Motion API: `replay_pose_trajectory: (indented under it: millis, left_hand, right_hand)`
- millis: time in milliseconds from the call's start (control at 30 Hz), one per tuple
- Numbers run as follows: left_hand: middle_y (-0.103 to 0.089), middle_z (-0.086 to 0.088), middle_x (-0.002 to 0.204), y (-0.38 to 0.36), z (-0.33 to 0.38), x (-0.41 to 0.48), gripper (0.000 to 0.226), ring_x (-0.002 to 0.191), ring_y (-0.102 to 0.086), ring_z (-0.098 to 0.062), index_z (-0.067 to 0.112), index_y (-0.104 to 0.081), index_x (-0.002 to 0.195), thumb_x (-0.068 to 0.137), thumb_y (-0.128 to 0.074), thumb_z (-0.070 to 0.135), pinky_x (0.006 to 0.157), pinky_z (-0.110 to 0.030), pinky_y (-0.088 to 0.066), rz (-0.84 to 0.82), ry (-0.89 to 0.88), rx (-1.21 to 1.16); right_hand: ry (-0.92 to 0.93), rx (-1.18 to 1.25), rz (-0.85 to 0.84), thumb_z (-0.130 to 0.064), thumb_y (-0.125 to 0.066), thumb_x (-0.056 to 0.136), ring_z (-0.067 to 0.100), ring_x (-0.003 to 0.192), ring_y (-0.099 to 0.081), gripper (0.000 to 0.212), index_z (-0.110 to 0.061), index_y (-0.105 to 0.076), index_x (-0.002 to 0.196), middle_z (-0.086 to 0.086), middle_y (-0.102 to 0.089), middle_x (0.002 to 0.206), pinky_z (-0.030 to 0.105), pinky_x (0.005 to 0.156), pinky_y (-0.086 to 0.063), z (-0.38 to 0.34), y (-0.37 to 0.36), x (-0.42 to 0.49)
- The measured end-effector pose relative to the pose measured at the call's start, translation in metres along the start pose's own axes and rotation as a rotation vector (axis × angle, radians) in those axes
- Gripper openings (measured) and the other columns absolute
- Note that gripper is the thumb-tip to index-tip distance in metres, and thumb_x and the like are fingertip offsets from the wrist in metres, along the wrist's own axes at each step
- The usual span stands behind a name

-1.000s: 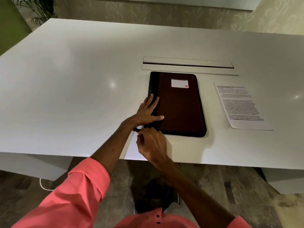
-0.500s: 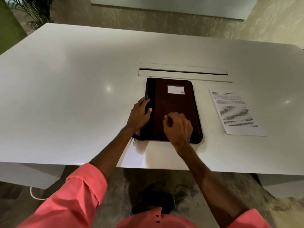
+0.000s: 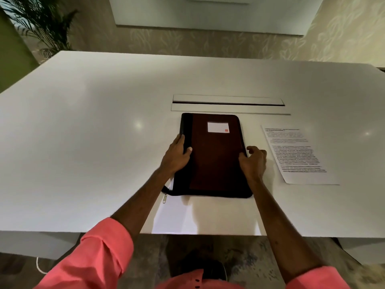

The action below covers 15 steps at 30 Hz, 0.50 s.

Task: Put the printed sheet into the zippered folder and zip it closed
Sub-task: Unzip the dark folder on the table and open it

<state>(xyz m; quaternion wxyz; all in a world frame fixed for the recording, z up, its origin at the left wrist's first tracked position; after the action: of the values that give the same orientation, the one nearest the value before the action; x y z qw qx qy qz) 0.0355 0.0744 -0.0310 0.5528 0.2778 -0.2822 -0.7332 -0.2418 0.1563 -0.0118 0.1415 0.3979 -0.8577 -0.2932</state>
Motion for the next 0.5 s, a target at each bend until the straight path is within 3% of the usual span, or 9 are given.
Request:
replay_pose_trajectory:
  millis: [133,300,367,500]
  left_hand:
    - [-0.008,-0.008,0.181,0.002,0.006,0.002,0.074,0.166,-0.017,-0.031,0.013,-0.015,0.172,0.113,-0.048,0.041,0.131,-0.053,-0.025,-0.04,0.042,0.079]
    - [0.015,-0.007,0.18,0.012,0.021,0.006,0.069,0.167,-0.011,-0.034,0.013,-0.026,0.169,0.111,-0.052,0.041,0.129,-0.055,-0.026,-0.04,0.055,0.108]
    - [0.009,-0.009,0.181,0.018,0.031,0.009,0.063,0.166,-0.014,-0.036,0.015,-0.035,0.166,0.111,-0.053,0.041,0.129,-0.056,-0.026,-0.016,0.047,0.091]
    - [-0.029,-0.01,0.175,0.033,0.07,0.006,0.055,0.164,-0.024,-0.033,0.018,-0.044,0.16,0.112,-0.049,0.044,0.13,-0.054,-0.029,0.021,-0.074,0.016]
  right_hand:
    - [-0.053,0.073,-0.012,-0.01,-0.067,0.091,0.024,0.081,-0.066,0.017,-0.007,-0.08,0.102,0.011,-0.078,0.092,0.03,0.078,-0.047,-0.003,0.005,0.01]
    - [-0.089,0.12,-0.088,-0.018,-0.071,0.09,0.023,0.086,-0.071,0.015,-0.016,-0.08,0.101,-0.005,-0.07,0.081,0.041,0.089,-0.061,-0.01,0.011,0.027]
    - [-0.081,0.205,-0.125,-0.019,-0.072,0.088,0.022,0.088,-0.074,0.013,-0.018,-0.081,0.097,-0.002,-0.075,0.086,0.043,0.088,-0.064,-0.02,0.015,0.037]
    - [-0.005,0.388,-0.187,-0.02,-0.073,0.09,0.024,0.087,-0.074,0.007,-0.019,-0.08,0.087,0.004,-0.078,0.089,0.038,0.074,-0.061,-0.065,0.03,0.04]
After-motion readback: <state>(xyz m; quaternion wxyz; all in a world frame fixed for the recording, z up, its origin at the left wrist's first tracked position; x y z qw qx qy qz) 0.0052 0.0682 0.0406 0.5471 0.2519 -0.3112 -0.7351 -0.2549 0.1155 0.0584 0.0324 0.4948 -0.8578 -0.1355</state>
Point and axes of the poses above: each hand's wrist, its own x-axis towards the middle knuckle, its own y-axis out of the back of the hand, z = x × y, the point moved 5 cm from there along x, towards the middle knuckle
